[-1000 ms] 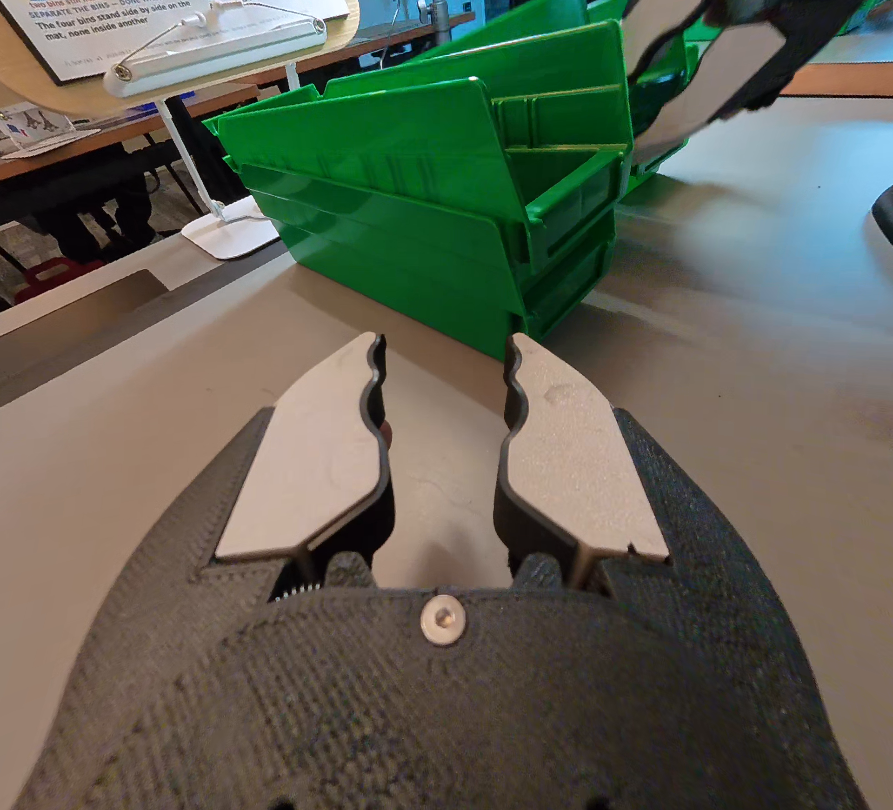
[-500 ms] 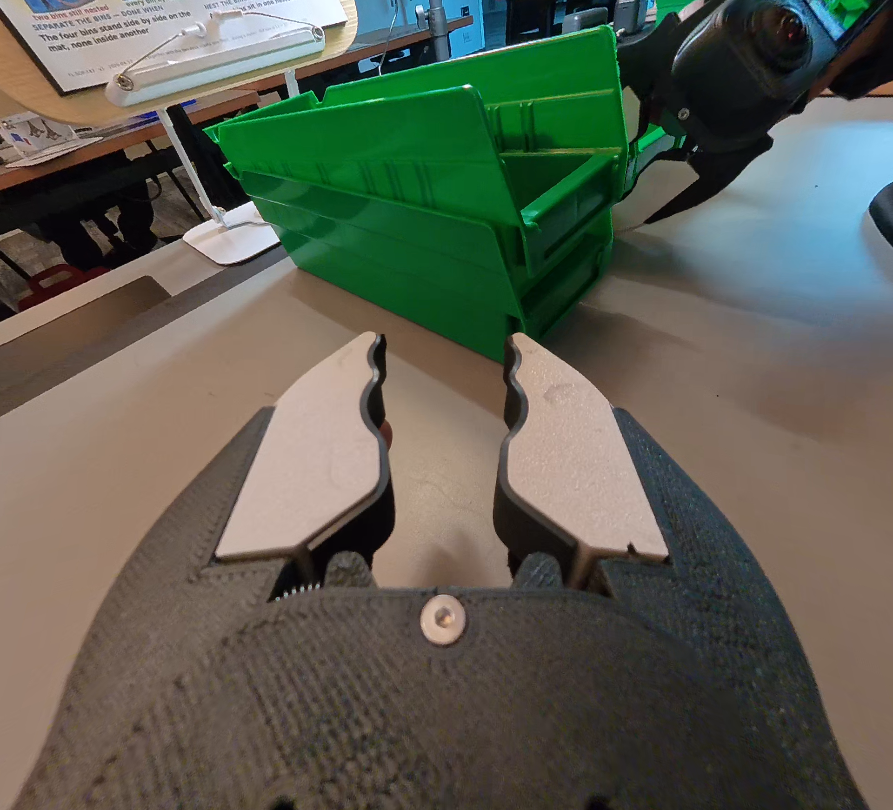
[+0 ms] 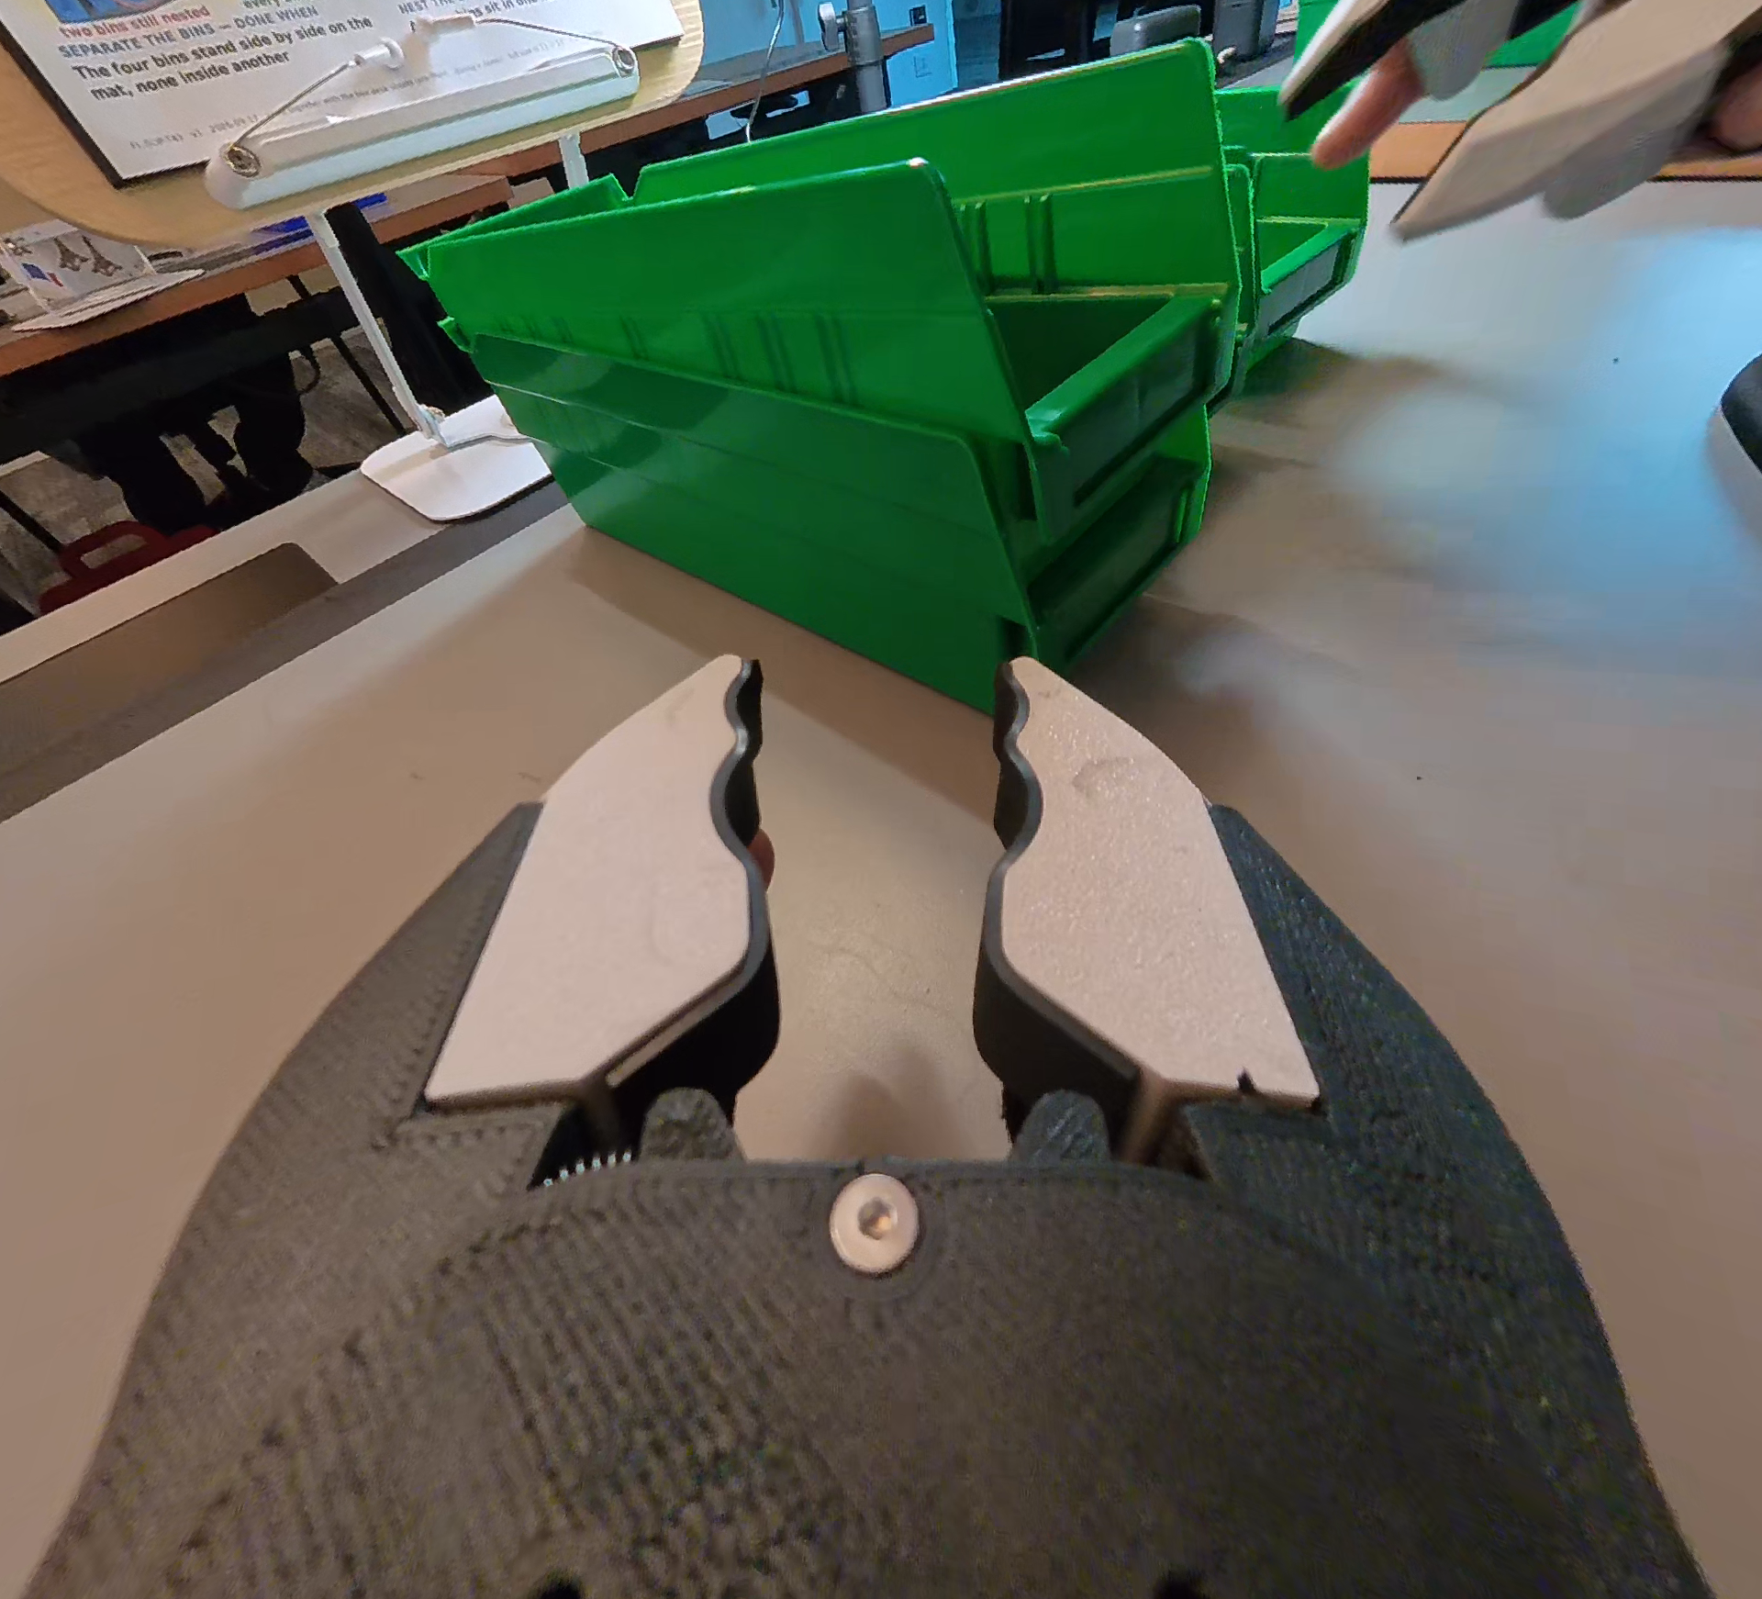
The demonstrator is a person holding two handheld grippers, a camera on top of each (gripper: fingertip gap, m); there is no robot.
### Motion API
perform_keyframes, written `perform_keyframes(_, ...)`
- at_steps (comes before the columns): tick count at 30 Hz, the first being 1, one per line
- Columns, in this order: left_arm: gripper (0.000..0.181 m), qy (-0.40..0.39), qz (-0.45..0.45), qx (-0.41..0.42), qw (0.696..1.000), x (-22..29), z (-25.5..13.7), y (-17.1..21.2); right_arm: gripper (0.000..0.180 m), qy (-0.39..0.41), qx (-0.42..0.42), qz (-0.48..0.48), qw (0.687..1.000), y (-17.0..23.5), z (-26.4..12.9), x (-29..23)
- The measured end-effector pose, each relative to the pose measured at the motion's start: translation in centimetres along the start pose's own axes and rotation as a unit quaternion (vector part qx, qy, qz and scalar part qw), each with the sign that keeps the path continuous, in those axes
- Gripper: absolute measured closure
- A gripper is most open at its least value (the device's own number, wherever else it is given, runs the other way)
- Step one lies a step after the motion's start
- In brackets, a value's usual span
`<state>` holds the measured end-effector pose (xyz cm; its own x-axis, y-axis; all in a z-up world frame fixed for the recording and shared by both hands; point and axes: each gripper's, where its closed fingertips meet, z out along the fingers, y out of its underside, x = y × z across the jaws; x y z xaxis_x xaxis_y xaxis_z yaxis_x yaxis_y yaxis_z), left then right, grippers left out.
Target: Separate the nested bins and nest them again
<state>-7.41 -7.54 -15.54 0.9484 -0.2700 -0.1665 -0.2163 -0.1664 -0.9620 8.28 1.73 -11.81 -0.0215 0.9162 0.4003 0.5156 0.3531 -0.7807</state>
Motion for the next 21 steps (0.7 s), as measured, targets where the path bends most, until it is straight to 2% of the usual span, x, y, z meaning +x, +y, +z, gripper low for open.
perform_keyframes(4, 0.134, -0.001, -0.005, 0.002, 1.000, -0.1, 0.0, -0.1, 0.127, 0.043, 0.074, 0.091, 0.992, 0.8, -3.4, 0.4)
perform_keyframes(8, 0.136, -0.007, 0.002, 0.014, 1.000, -0.3, -0.1, -1.1, 0.125, 0.078, 0.082, 0.139, 0.984, 4.2, -5.3, -0.1)
perform_keyframes(10, 0.146, 0.011, 0.017, 0.014, 1.000, 0.3, -0.2, -2.1, 0.125, 0.092, 0.085, 0.158, 0.979, 5.6, -5.9, -0.2)
perform_keyframes(14, 0.154, 0.056, 0.094, -0.022, 0.994, 2.2, 0.3, -4.4, 0.126, 0.113, 0.122, 0.197, 0.966, 6.7, -6.7, 0.3)
perform_keyframes(18, 0.149, 0.094, 0.162, -0.072, 0.980, 3.8, 1.8, -6.5, 0.124, 0.130, 0.143, 0.204, 0.960, 6.5, -7.1, 0.9)
perform_keyframes(21, 0.143, 0.117, 0.225, -0.135, 0.958, 4.9, 3.6, -7.2, 0.122, 0.129, 0.143, 0.205, 0.960, 6.7, -7.0, 0.8)
